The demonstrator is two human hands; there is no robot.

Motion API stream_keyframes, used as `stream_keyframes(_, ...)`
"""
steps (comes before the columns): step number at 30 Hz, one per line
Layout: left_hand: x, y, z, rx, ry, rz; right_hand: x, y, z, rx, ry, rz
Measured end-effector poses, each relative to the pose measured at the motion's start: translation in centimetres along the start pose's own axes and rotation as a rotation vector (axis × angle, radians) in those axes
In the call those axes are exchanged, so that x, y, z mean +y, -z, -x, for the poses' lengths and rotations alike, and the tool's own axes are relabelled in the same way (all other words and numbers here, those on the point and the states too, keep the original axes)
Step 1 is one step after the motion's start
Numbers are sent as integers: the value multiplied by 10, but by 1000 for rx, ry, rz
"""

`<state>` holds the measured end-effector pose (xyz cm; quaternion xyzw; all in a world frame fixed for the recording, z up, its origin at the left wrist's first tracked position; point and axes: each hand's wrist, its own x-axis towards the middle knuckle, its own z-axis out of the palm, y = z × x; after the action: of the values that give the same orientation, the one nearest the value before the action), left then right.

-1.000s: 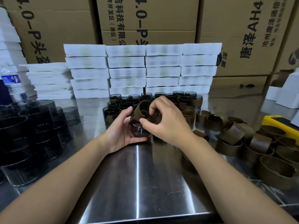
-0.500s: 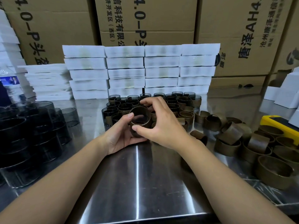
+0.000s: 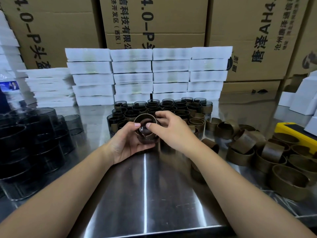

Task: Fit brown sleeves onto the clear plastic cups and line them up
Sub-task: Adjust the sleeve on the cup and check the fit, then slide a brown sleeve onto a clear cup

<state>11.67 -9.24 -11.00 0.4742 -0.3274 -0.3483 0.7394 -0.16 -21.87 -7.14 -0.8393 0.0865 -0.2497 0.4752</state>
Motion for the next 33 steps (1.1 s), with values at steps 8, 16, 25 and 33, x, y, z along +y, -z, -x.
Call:
stream_keyframes(8,-3,4,-1,-12,3,-69,5,2,-5,-67,0,-24)
stream_keyframes(16,-2,6,-2,-84,0,-134,12,3,-8,-91,28,-26)
stream_keyframes(25,6,3,3,-70,10,15,7,5,-7,88,62,-172)
stream_keyframes(33,10,3,5,-66,6,76,10,0,-9,12,-56,-15)
